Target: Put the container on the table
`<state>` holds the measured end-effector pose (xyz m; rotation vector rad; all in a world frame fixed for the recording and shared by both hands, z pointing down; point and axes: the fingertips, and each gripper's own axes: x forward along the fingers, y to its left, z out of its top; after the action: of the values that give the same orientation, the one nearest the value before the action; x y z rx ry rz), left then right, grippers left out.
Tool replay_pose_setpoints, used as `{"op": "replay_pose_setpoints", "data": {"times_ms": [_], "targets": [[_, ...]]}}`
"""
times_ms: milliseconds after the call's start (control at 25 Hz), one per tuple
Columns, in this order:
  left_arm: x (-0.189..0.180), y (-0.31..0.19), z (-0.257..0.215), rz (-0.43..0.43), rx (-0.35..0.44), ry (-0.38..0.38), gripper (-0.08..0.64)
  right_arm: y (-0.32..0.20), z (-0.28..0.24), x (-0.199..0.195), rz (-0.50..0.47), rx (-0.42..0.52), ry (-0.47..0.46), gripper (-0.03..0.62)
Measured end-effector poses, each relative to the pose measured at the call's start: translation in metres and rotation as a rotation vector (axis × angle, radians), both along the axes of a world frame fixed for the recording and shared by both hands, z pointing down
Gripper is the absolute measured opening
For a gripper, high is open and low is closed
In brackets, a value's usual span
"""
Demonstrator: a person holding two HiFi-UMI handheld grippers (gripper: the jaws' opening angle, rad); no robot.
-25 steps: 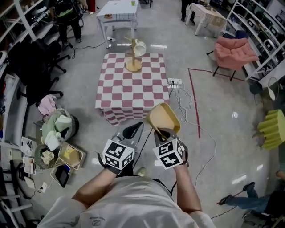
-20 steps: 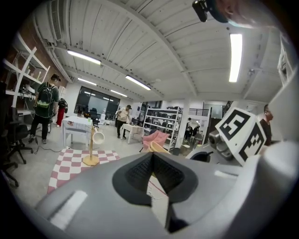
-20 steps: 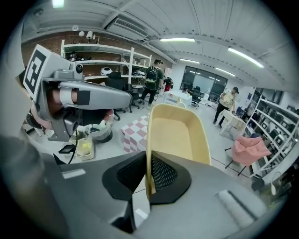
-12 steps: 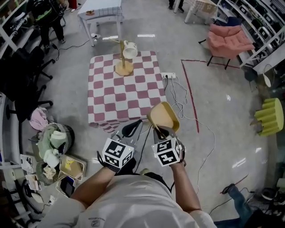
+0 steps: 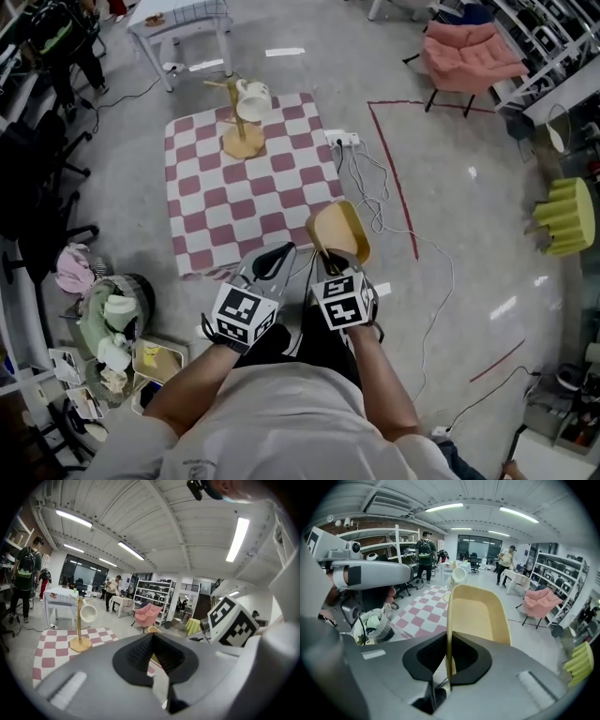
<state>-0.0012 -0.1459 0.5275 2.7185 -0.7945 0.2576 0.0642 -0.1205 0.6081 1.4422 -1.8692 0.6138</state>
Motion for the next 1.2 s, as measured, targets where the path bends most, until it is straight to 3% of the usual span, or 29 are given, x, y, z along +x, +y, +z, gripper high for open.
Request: {"op": "replay_pose_setpoints", "data": {"times_ms": [400,840,1200], "targets": [[0.028,-0.047,0.039,-0.029,-0.05,-0.025,0.006,-0.056,0.064,0.017,0.029,-0.061,-0.064,0.031],[0.054,-0.109,0.092,-0.124,-0.132,-0.1,0.006,-0.11,0.151,0.04,0.019,-0.16,-0.118,0.032],[0.055,-0.13,0.127,-0.184,-0.188,-0.143,0.006,-0.132,0.201,0.043,-0.006,-0.199,-0.106,0.032]]}}
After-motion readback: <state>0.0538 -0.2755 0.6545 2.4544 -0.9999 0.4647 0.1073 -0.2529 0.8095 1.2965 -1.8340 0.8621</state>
